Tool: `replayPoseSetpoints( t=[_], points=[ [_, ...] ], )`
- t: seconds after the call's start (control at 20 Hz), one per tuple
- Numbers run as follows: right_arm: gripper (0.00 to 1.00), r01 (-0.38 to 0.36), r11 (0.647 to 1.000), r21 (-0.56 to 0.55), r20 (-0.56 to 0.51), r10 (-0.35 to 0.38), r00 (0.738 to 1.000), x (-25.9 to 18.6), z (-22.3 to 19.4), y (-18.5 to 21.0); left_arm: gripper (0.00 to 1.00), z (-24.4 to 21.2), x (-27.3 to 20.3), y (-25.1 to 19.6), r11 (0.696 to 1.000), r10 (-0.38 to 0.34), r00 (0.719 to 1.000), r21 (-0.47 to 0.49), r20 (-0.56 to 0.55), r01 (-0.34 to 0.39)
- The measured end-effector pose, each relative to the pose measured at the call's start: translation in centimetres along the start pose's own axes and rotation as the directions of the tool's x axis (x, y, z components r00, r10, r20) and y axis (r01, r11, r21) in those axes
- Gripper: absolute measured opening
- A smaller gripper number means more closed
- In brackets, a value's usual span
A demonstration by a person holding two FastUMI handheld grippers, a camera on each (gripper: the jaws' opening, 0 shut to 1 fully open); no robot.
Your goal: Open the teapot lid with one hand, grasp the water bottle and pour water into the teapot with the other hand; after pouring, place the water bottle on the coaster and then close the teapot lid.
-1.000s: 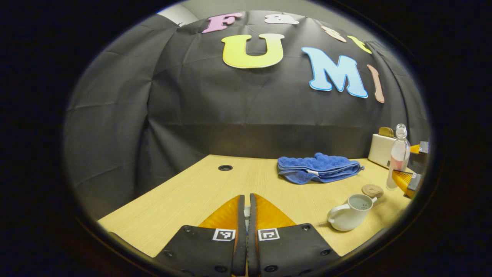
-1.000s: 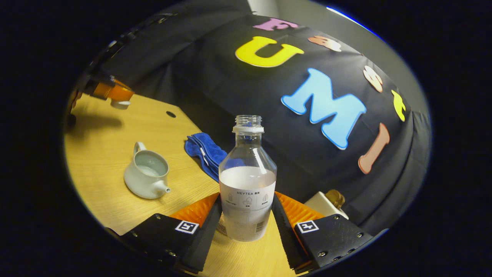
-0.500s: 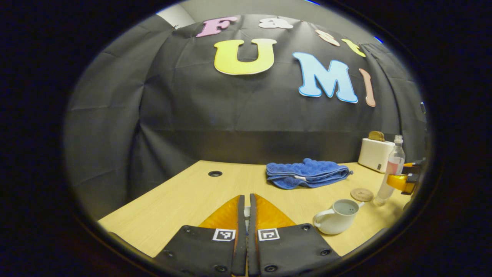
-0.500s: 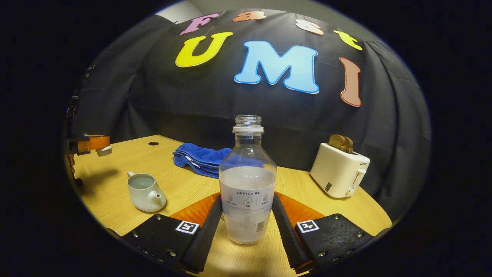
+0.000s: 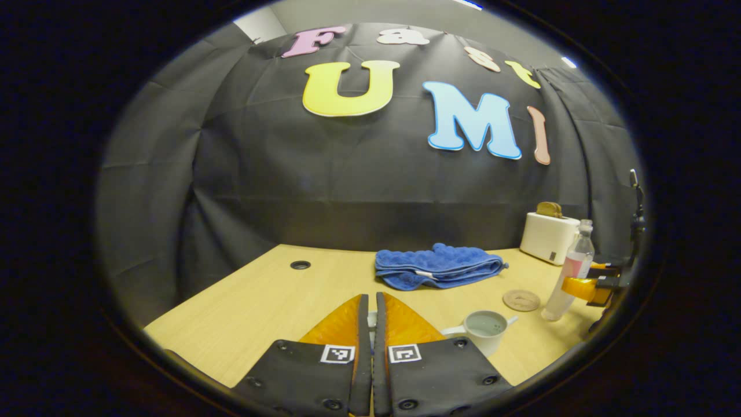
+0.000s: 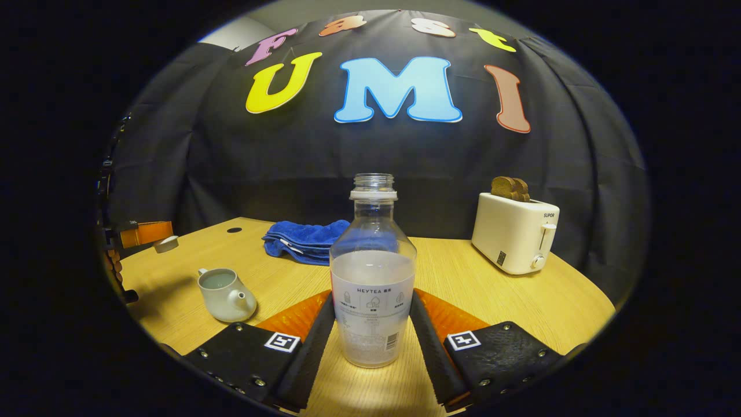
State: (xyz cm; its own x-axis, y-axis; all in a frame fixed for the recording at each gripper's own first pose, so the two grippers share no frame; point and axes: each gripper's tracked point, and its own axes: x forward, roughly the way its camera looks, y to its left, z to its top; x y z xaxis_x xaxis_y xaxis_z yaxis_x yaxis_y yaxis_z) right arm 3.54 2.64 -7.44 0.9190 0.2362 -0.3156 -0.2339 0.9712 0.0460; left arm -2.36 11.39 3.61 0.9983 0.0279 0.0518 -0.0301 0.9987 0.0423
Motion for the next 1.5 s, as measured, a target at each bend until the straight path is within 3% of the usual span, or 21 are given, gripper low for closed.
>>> replayPoseSetpoints(
  t=[0.8,1.5],
  points=[
    [0.82,-0.020,0.994,0.110,-0.003,0.020,1.000,-0.7,-0.9,-0.9,0.08,0.9,1.9,-11.2,0.982,-0.186,0.982,0.008,0.007,0.186],
    [0.82,-0.043,0.992,0.116,0.034,0.039,0.999,-1.8,0.2,-0.7,0.08,-2.8,2.8,-13.1,0.987,-0.139,0.989,0.077,-0.041,0.142]
  ],
)
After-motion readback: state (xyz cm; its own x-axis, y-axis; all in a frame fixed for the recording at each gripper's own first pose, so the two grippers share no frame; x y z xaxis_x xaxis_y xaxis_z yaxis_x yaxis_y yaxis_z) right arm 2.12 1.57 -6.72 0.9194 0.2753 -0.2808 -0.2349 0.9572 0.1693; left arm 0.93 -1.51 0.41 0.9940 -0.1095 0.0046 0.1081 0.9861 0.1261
